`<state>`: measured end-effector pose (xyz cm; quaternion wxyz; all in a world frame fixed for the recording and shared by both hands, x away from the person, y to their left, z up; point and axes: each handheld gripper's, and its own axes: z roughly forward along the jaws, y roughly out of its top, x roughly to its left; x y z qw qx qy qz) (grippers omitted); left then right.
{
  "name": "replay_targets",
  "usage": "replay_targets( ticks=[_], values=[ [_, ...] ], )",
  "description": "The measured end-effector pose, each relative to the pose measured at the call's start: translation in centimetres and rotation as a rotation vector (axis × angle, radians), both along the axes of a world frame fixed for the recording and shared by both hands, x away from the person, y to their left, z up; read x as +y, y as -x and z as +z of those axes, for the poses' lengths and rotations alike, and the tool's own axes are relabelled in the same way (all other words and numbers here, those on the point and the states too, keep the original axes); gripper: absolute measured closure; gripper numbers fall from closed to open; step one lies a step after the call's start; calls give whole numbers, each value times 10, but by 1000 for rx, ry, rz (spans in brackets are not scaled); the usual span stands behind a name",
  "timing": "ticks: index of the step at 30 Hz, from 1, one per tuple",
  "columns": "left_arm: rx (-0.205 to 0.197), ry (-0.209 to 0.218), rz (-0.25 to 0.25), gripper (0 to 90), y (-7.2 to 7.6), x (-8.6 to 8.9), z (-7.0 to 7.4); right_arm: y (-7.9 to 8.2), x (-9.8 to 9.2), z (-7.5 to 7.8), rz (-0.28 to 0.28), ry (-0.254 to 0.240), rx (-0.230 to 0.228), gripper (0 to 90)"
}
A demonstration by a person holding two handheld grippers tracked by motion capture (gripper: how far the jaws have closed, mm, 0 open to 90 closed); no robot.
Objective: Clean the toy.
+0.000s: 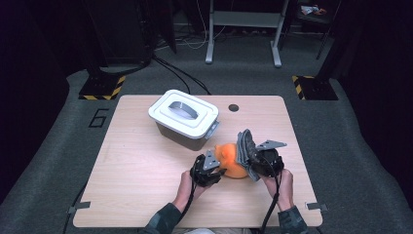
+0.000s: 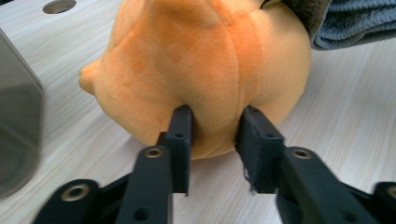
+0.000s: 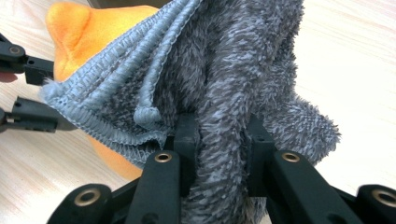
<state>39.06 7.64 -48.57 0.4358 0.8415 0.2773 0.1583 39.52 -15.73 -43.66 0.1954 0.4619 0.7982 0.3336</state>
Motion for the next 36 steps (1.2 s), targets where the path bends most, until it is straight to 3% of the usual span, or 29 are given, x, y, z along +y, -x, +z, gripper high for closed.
replay_targets(
  ticks=[8,15,16,22,27,30,36],
  values=[
    [32,56,21,807,-2,3,2,4,-6,3,-1,-17,-22,718],
    [96,125,34,820,-3,6,9,12,-7,12,11,-21,-47,718],
    [88,123,39,820,-3,6,10,14,-7,14,12,-28,-49,718],
    [123,161,38,822,-1,4,15,24,5,28,66,-23,-93,718],
    [108,143,20,820,1,2,17,26,22,31,117,-8,-105,717],
    [96,128,28,820,1,1,17,23,31,25,113,28,-92,718],
    [99,131,33,821,-1,2,15,19,30,20,111,29,-94,719]
  ],
)
